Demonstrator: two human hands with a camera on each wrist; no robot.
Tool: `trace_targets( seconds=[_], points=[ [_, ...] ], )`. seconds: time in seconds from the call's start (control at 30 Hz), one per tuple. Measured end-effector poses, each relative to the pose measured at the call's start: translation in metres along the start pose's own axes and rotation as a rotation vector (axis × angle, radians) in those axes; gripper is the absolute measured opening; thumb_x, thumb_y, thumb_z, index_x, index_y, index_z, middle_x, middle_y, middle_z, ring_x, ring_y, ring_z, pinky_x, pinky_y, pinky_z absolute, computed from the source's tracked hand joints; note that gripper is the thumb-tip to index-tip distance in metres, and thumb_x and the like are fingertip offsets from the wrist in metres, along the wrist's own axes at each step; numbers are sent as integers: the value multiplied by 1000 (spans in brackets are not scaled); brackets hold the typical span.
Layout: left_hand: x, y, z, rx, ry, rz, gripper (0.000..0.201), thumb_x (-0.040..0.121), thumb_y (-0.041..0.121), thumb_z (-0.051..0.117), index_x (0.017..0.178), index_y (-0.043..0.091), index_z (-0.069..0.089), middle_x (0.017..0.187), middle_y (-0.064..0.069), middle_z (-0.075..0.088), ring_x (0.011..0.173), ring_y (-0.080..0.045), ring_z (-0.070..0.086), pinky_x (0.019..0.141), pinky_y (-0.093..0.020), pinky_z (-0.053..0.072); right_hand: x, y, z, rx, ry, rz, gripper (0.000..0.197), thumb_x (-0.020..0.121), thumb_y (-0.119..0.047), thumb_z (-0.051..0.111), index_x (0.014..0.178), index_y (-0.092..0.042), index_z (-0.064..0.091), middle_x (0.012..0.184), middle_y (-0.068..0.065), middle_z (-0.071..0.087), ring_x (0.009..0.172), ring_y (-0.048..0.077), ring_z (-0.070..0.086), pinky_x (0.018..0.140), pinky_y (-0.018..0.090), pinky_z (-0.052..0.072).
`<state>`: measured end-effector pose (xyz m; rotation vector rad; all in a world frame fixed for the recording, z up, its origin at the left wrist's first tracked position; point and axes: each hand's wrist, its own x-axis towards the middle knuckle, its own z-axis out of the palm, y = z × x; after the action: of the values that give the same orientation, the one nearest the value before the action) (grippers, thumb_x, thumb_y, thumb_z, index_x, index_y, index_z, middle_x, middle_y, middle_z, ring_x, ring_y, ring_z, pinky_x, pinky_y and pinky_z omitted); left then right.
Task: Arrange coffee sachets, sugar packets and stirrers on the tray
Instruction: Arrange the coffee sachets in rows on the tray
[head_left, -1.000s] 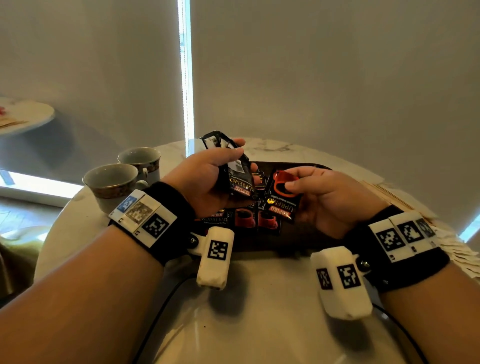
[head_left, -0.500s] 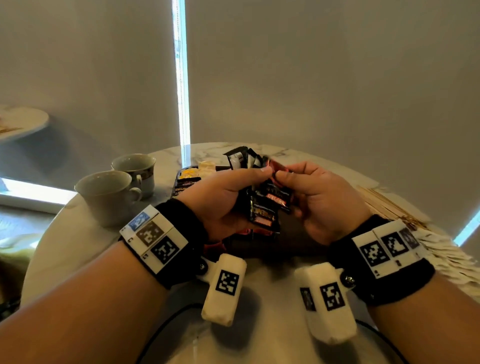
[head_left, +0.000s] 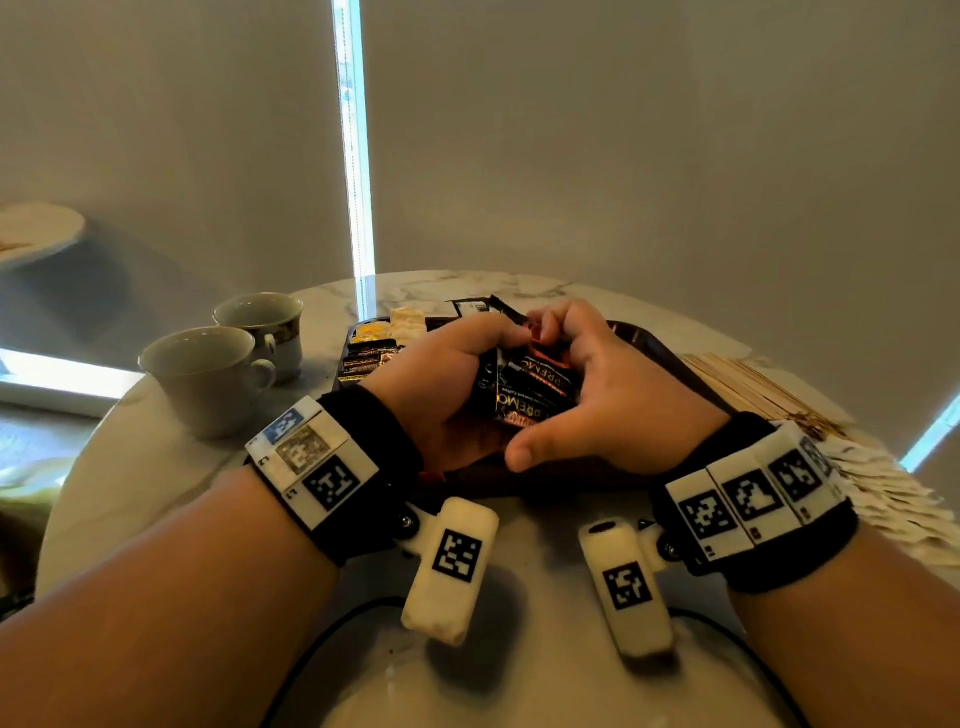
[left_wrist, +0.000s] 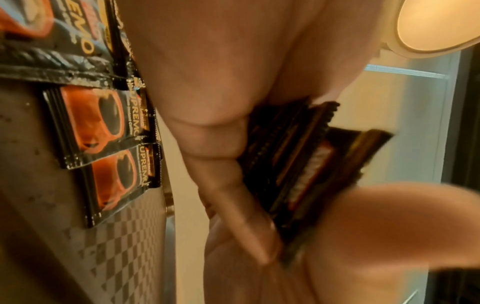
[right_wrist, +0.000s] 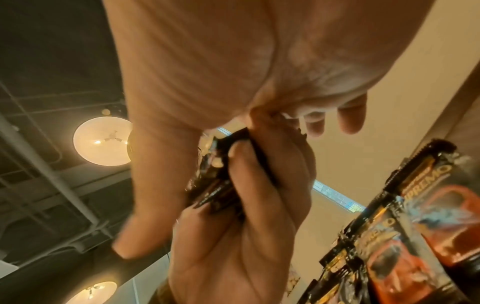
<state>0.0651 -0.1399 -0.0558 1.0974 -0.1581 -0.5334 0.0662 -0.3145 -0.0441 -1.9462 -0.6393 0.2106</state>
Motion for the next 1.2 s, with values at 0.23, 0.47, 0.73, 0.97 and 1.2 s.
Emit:
trace_targets(
  seconds=[0.23, 0.47, 0.73, 0.97, 1.2],
  points=[
    [3, 1, -7, -39, -118, -78, 61, 87, 51, 37, 122, 9, 65, 114, -16, 70, 99, -34, 66, 95, -57, 47, 0, 3, 6, -97, 131, -98, 59, 66, -5, 89, 102, -15, 44, 102, 5, 70, 89, 20, 73, 76, 43, 63],
    [5, 0, -12, -41, -102, 46, 49, 96, 43, 45, 117, 7, 71, 116, -17, 63, 100, -30, 56, 83, -42, 45, 1, 6, 9, -29, 229, -190, 59, 65, -5, 87, 100, -12, 40, 100, 2, 64, 94, 21, 72, 77, 45, 62],
    [2, 2, -9, 79, -41, 79, 53, 95, 54, 52, 122, 11, 68, 112, -15, 73, 97, -28, 73, 80, -40, 62, -3, 2, 9, -30, 142, -193, 68, 65, -2, 91, 112, -5, 41, 111, 2, 63, 101, 16, 70, 79, 42, 63],
    [-4, 7, -8, 4, -109, 58, 38, 90, 34, 50, 112, 5, 61, 96, -17, 67, 83, -28, 68, 73, -34, 56, -1, 7, 9, 17, 62, -168, 66, 62, -13, 94, 106, -16, 45, 111, -1, 66, 101, 21, 71, 78, 46, 62],
    [-2, 11, -17, 7, 56, 93, 31, 93, 15, 45, 118, 1, 58, 87, -16, 70, 72, -26, 71, 59, -35, 60, 1, 9, 5, 91, 158, -222, 33, 79, -40, 66, 112, -34, 67, 137, -12, 48, 122, 3, 55, 89, 24, 54]
  ],
)
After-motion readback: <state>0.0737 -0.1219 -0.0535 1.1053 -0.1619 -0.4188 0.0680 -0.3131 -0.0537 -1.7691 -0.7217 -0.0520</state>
